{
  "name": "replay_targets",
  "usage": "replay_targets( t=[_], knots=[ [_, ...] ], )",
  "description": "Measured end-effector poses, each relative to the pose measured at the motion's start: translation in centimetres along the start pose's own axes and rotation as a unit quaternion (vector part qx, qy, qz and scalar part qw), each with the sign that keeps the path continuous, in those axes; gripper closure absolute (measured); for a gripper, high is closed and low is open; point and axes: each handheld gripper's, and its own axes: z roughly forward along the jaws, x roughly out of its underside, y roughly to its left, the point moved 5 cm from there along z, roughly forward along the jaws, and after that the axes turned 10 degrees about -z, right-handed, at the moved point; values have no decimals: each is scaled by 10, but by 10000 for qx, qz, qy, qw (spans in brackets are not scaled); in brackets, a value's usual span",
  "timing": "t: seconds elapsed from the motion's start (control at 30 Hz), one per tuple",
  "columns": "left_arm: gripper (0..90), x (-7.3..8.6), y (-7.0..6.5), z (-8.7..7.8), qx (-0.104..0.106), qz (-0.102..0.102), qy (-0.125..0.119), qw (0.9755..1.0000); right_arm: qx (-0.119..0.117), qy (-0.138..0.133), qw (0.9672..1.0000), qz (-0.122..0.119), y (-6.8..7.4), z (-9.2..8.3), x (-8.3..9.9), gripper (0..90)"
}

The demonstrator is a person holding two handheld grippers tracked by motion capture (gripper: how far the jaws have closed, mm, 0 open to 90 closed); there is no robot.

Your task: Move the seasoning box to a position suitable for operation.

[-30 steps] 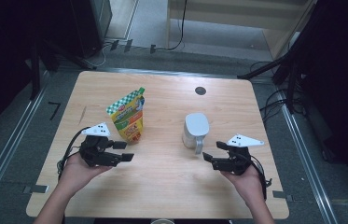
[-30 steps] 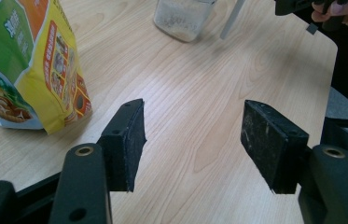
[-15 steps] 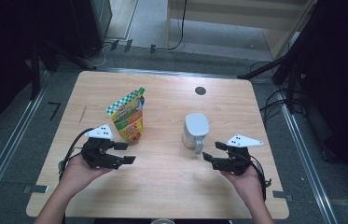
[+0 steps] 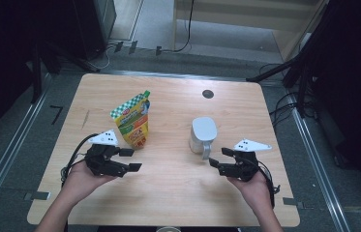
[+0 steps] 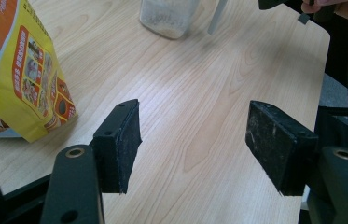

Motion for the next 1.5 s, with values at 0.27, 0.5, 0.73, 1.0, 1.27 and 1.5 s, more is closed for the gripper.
replay_targets(
  t=[0.27,0.5,0.73,1.0,1.27,1.5],
  knots=[
    [360,0,-3,3,30,30,24,10000,-5,-45,10000,56,2,-1,-2,330],
    [357,-1,-4,3,33,46,24,10000,0,-59,10000,8,5,-3,-5,332],
    [356,-1,-7,5,34,67,46,10000,33,-52,10000,-7,8,-5,-8,331],
    [356,-2,-9,7,56,87,54,9999,86,-52,9999,-54,12,-5,-13,319],
    [356,-3,-12,9,68,84,53,9999,217,-30,9998,-13,15,-6,-25,282],
    [356,-2,-14,9,44,115,44,9999,483,27,9987,135,12,6,-30,186]
  ],
)
